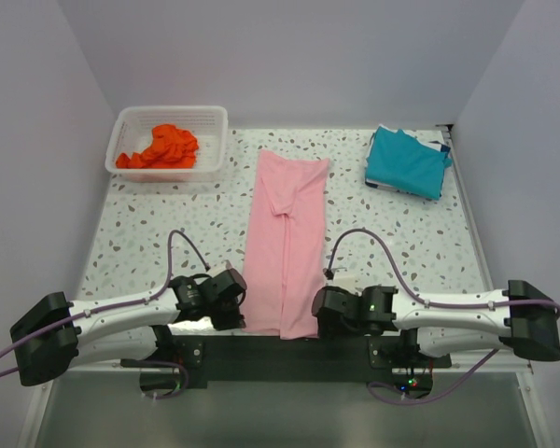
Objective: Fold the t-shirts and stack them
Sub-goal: Fold the tshirt
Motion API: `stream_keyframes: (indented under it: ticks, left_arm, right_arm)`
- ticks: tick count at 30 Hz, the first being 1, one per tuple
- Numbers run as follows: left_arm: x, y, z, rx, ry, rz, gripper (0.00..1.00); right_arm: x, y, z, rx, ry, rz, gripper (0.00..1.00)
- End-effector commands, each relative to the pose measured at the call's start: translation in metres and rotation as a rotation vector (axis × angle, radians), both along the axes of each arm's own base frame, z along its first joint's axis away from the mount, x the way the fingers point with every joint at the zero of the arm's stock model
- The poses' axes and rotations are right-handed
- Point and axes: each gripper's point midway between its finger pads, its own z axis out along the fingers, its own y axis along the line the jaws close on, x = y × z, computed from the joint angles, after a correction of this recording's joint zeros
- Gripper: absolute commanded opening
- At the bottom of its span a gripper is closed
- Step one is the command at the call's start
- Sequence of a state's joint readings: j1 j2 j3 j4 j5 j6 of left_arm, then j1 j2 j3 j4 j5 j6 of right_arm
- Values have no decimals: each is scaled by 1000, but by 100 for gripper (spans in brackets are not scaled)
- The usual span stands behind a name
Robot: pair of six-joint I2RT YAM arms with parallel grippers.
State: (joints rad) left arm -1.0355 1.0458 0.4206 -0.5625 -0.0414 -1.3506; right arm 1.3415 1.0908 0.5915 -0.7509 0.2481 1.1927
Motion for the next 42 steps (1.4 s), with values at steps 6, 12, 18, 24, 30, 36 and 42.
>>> stream_keyframes:
  ticks: [6, 12, 18, 24, 30, 36, 42]
  left_arm:
    - [-6, 15, -13, 61, 8, -3, 0]
    - [-6, 15, -15, 63, 16, -5, 0]
    - [-6, 14, -14, 57, 11, -3, 0]
    - [-6, 15, -14, 55, 6, 2, 0]
    - [-7, 12, -10, 26, 3, -7, 0]
    - [-12, 12, -3, -14, -2, -13, 0]
    - [-11, 9, 1, -34, -18, -23, 0]
  right_arm:
    - [24, 15, 21, 90, -97, -84, 63]
    - [22, 26, 11, 120, -61, -74, 60]
    - [12, 33, -15, 98, 10, -50, 50]
    - [-2, 34, -30, 92, 89, -41, 28]
    - [-6, 42, -18, 140, 109, -22, 0]
    - [-17, 27, -9, 134, 147, -60, 0]
    - [-20, 24, 1, 177, 149, -51, 0]
